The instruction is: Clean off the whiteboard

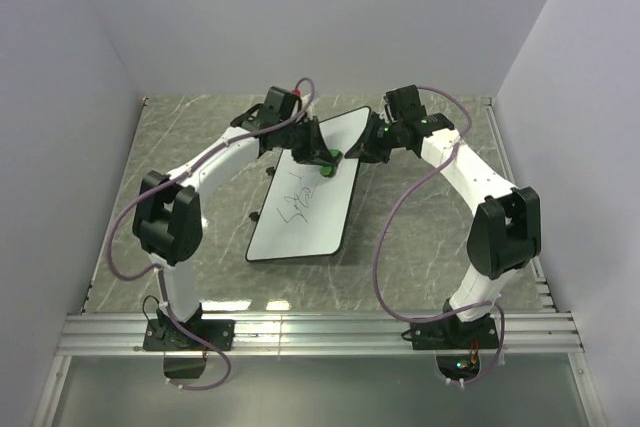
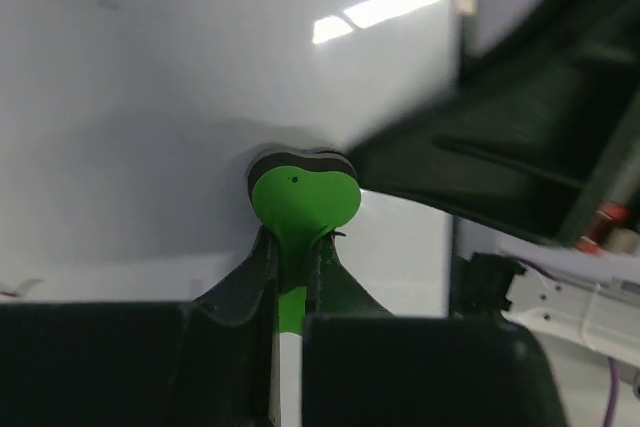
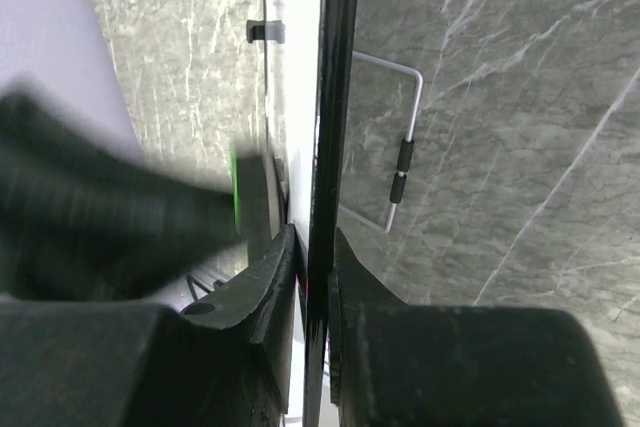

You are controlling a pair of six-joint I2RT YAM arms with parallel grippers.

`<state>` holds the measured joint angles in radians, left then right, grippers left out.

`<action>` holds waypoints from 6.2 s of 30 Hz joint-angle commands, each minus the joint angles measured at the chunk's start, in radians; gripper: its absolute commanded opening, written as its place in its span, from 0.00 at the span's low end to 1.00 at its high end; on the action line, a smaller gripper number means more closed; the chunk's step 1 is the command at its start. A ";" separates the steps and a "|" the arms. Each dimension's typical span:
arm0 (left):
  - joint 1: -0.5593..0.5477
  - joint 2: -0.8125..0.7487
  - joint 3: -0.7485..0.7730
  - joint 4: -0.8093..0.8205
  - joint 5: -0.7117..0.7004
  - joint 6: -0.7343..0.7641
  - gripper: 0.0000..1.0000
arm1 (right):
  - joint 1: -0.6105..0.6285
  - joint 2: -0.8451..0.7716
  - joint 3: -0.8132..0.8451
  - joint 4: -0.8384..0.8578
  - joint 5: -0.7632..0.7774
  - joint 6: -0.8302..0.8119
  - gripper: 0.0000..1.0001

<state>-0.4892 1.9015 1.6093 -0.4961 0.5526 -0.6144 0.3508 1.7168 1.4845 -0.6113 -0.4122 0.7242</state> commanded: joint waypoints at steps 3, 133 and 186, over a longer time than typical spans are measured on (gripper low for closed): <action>-0.132 -0.048 -0.124 -0.017 0.107 -0.105 0.00 | 0.042 -0.003 -0.026 -0.028 0.056 -0.152 0.00; 0.106 -0.073 -0.490 0.004 -0.137 0.064 0.00 | 0.042 -0.144 -0.184 -0.034 0.088 -0.172 0.00; 0.153 -0.199 -0.597 0.016 -0.100 0.081 0.00 | 0.042 -0.122 -0.207 -0.076 0.151 -0.111 0.00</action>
<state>-0.2481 1.6764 1.0206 -0.4988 0.4408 -0.5568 0.3641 1.5917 1.3270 -0.5354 -0.3523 0.7147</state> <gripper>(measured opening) 0.079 0.241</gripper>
